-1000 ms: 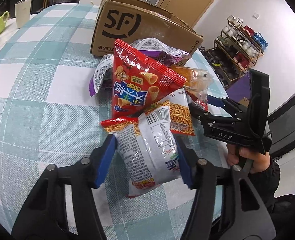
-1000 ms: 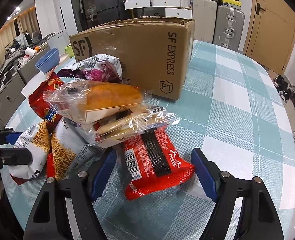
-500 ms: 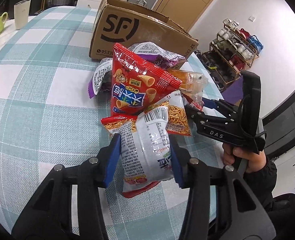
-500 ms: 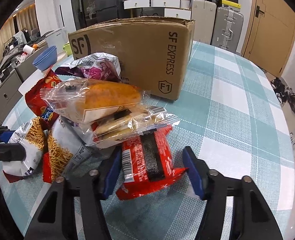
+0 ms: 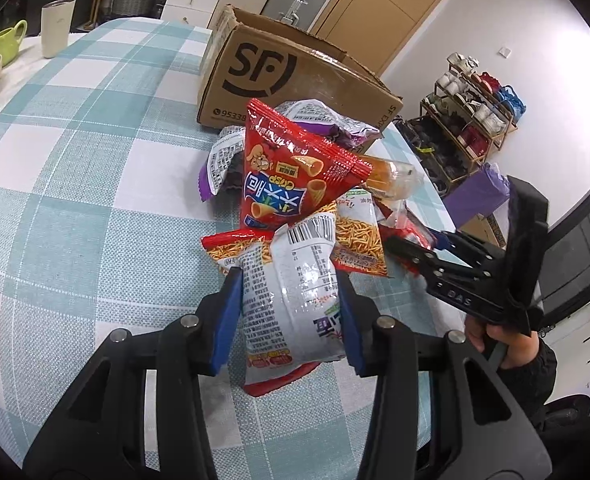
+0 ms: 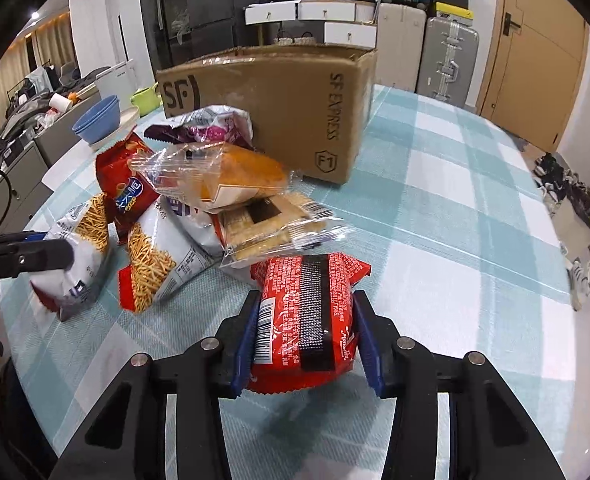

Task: Organize snacks
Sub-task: 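Carry both packets into the cardboard box and open both tools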

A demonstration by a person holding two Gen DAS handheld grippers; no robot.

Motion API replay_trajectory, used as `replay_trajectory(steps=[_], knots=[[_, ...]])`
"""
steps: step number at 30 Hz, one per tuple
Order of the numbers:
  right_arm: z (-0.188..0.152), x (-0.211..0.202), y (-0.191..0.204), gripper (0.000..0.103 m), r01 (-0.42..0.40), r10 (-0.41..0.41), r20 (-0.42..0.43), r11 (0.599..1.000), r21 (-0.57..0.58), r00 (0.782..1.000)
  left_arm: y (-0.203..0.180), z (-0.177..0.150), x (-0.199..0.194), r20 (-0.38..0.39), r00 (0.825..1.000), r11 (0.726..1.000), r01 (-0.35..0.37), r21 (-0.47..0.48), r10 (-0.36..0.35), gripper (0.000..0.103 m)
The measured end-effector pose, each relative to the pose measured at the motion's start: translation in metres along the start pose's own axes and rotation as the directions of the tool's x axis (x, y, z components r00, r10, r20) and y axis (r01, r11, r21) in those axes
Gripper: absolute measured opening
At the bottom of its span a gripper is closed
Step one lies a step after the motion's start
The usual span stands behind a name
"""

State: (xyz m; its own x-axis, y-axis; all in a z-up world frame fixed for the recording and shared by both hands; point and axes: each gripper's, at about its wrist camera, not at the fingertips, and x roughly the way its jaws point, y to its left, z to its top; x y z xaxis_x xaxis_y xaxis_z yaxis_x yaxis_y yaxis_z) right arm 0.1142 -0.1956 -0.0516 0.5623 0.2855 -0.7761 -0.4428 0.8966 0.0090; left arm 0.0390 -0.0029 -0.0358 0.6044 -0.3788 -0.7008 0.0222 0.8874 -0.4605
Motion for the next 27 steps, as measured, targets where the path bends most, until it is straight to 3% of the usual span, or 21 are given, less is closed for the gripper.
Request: replay_trajectory(steps=[10,27], knots=[[-0.009,-0.02,-0.011,0.044,0.013,-0.015,0.041,0.999,0.043,0.999,0.0,-0.001,-0.008,0.026,1.0,1.0,0.005,0.002,-0.005,0.04],[0.009,-0.073,0.013,0.045,-0.038,0.028,0.215,0.998,0.042,0.976,-0.008,0.011,-0.06,0.158,0.986,0.998,-0.058,0.039,0.052,0.041]])
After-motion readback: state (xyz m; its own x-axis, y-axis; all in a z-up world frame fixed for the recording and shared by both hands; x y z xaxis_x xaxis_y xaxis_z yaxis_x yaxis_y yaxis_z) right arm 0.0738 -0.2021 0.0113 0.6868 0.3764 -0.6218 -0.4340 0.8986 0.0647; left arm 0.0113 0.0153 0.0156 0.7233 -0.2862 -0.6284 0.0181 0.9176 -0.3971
